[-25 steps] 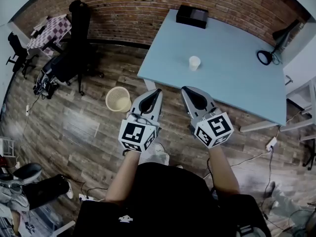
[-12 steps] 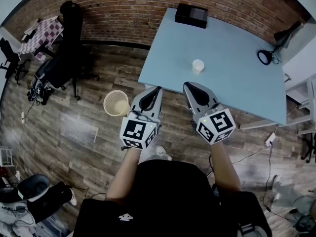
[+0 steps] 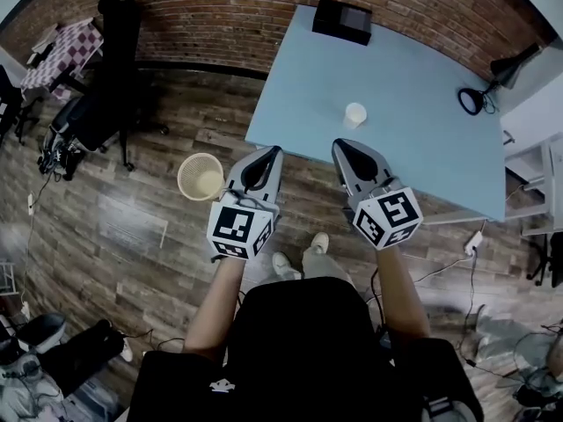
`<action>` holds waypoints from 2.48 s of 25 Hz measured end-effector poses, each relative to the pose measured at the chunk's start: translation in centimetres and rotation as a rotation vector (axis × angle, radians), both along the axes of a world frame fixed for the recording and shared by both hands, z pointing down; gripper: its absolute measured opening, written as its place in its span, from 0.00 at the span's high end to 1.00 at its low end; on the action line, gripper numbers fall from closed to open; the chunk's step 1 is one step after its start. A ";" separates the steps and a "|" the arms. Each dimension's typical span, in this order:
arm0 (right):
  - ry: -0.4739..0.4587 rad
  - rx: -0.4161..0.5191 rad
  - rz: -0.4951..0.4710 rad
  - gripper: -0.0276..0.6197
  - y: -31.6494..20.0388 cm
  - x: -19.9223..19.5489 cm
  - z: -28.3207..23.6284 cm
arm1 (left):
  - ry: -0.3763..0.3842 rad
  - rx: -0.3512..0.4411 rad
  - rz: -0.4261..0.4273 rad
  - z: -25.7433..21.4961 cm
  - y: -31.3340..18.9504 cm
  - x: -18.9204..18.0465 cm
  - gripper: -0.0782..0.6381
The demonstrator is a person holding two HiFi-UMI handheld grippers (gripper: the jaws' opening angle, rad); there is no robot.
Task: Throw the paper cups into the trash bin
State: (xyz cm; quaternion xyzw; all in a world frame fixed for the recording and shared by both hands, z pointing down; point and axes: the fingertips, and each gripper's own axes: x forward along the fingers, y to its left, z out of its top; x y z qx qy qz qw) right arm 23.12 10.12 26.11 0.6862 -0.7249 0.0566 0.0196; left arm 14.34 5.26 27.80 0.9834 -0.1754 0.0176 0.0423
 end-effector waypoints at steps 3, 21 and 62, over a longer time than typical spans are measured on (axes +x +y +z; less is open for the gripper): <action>-0.002 -0.013 0.013 0.95 -0.4 1.0 0.6 | -0.008 -0.012 0.002 0.6 -0.3 0.2 0.88; -0.005 -0.158 0.057 0.95 -4.4 10.6 7.4 | -0.073 -0.044 -0.005 3.5 -4.2 6.2 0.88; 0.276 -0.789 -0.146 0.70 -9.2 20.7 29.2 | -0.208 -0.221 -0.124 11.8 -8.5 11.4 0.88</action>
